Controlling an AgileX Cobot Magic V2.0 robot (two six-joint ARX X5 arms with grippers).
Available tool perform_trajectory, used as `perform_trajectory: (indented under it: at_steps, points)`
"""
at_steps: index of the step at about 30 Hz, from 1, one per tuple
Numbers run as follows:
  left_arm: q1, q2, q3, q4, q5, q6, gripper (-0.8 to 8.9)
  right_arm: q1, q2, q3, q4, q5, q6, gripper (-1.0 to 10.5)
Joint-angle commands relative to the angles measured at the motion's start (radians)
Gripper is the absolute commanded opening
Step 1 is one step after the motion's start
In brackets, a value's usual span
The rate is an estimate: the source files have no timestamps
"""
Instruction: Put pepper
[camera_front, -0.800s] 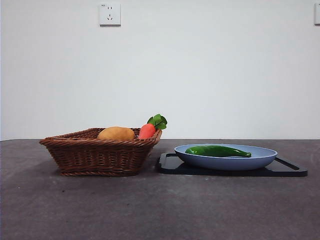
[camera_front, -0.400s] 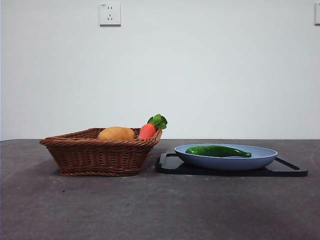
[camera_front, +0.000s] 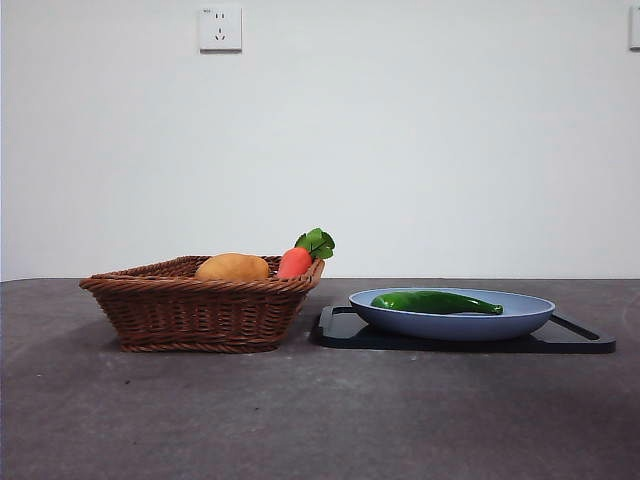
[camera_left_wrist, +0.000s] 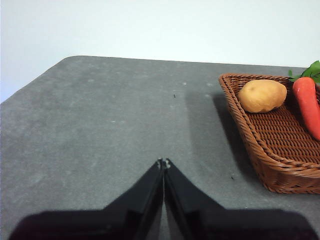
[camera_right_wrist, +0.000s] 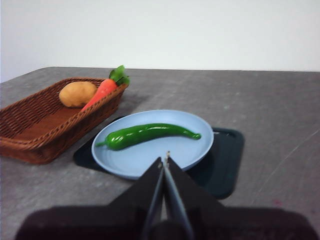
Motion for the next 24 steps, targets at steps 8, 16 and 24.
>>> perform_trajectory:
  at_steps: [8, 16, 24]
  points:
    - [0.004, -0.005, -0.011, 0.013, 0.001, -0.010, 0.08, 0.010, -0.010, -0.041, -0.036, 0.000, 0.062, 0.1]
    - [0.004, -0.005, -0.011, 0.013, 0.000, -0.010, 0.08, 0.009, -0.010, -0.040, -0.035, 0.003, 0.108, 0.1]
    - [0.004, -0.005, -0.011, 0.013, 0.000, -0.010, 0.08, 0.009, -0.010, -0.040, -0.035, 0.003, 0.108, 0.1]
